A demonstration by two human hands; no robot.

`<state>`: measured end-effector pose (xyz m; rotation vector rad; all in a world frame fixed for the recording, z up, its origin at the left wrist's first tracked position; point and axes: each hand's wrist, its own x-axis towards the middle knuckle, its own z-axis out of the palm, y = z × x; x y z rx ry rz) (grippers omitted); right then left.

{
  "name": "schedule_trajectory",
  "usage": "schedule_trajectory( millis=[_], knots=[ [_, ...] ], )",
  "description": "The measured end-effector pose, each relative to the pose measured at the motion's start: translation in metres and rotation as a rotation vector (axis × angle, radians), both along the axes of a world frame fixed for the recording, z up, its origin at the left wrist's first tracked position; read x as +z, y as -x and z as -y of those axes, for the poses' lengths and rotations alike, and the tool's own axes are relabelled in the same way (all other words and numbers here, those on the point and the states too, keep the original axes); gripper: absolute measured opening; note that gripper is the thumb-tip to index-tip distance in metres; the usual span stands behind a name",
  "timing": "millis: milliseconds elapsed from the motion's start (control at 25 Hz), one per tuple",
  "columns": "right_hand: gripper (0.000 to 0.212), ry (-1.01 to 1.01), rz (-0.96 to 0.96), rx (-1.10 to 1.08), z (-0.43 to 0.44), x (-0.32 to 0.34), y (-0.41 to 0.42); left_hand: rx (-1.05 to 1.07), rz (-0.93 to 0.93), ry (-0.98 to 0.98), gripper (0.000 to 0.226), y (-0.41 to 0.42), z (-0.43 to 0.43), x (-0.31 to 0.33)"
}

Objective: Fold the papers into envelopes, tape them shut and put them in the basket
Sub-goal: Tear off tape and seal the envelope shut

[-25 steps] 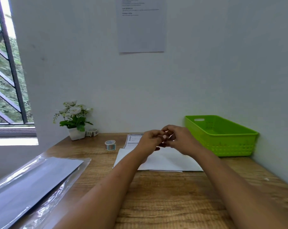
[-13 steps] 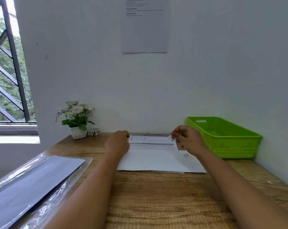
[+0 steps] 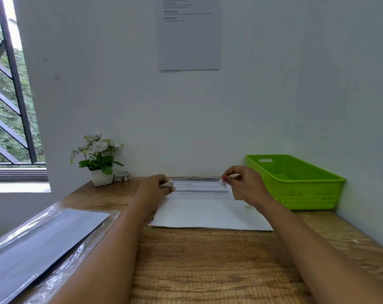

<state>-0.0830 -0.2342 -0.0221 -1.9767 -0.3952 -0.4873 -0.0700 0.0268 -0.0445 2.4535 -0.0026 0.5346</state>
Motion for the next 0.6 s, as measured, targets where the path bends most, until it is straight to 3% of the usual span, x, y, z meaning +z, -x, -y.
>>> schedule_trajectory(
  millis=[280,440,600],
  knots=[
    [0.009,-0.303,-0.054,0.197,-0.010,0.012,0.011,-0.470,0.101,0.259,0.021,0.020,0.064,0.036],
    [0.002,-0.397,-0.076,0.257,-0.011,0.018,0.016,-0.539,0.087,0.304,0.022,0.021,0.075,0.038],
    [0.003,-0.359,-0.073,0.251,-0.011,0.017,0.016,-0.558,0.068,0.362,0.014,0.021,0.076,0.036]
  ],
)
